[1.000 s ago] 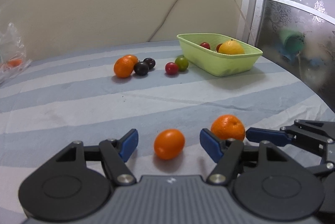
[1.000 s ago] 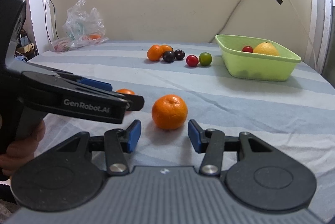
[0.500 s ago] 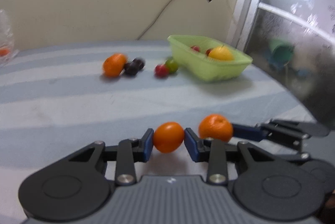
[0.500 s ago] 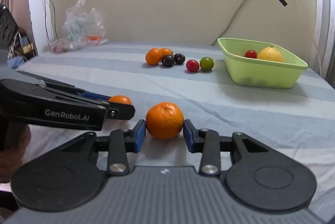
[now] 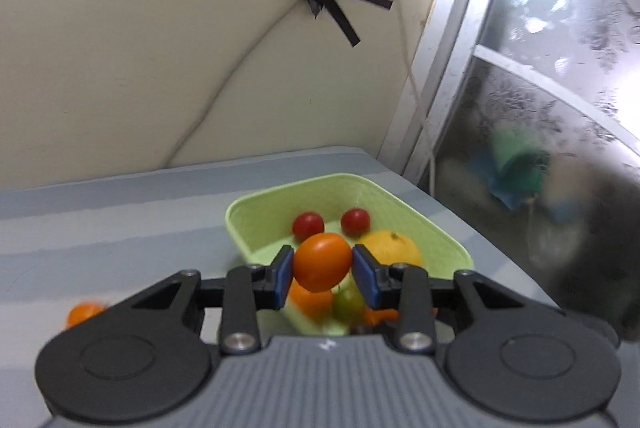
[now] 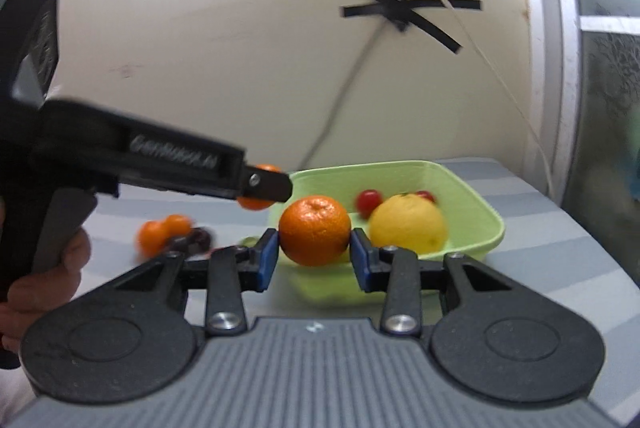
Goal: Organize fruits
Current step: 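Carry the orange tomato and mandarin into the green basin while both grippers open, then grasp a mandarin with the left gripper while the right gripper grasps a dark purple cherry tomato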
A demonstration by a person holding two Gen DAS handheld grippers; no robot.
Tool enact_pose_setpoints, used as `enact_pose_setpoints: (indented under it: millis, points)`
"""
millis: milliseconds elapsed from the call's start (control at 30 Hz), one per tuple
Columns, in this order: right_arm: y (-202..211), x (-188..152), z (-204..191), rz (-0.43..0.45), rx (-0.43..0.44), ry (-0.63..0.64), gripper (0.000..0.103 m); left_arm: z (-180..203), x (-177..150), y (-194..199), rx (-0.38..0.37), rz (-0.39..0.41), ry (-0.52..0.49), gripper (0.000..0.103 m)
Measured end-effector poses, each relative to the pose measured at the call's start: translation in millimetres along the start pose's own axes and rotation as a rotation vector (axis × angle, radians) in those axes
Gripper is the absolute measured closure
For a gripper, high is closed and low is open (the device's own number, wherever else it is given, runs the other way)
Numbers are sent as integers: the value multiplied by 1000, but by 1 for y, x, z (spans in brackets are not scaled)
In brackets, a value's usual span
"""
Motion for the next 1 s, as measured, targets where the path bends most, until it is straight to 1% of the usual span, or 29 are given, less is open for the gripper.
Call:
enact_pose_setpoints:
  millis: [100,167,200,267,333,367,433,533,600,667,700,767,867,900,1000]
  points:
    - [-19,1,12,-25,-24,-14,61,-3,9,-27,9,-34,1,71]
    - [-23,2,15,-18,-39,-4,61,-3,10,-40,17,-53,3,70]
    - [-24,1,15,-13,-46,2,60,-4,10,-46,23,-62,5,69]
    - [-25,0,16,-1,-58,-1,59,-3,9,-52,23,-68,9,64]
    - [-22,0,14,11,-49,-4,56,-1,9,-53,19,-63,9,64]
    - [-20,0,14,19,-52,-6,56,0,11,-52,16,-60,12,64]
    - [-16,1,13,34,-68,-5,56,0,12,-40,0,-43,28,64]
    - [-3,2,11,55,-61,-23,56,-10,12,-1,-19,27,51,63]
    - [8,2,6,68,-47,-34,56,-25,8,31,-22,83,84,57]
    - [18,-2,-4,78,-24,-30,56,-45,0,59,-5,126,121,57]
    - [21,-4,-11,76,-8,-23,56,-58,-8,73,19,142,141,57]
    - [23,-11,-28,55,34,3,56,-82,-21,89,80,149,175,57]
    - [15,-27,-57,-15,97,49,59,-115,-54,102,153,118,228,54]
    - [10,-32,-66,-42,112,63,64,-124,-66,103,168,103,246,53]
    - [-6,-37,-87,-107,154,98,65,-141,-90,101,168,70,291,52]
Point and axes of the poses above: each gripper's, at about its wrist camera, not at the fingertips, and y roughly against the way its jaws point, z to its right, x to its top, the point moved 9 cm from there along -y, roughly the way its jaws point, and after that the axes turned 12 degrees about -z, right-handed, at the moved point
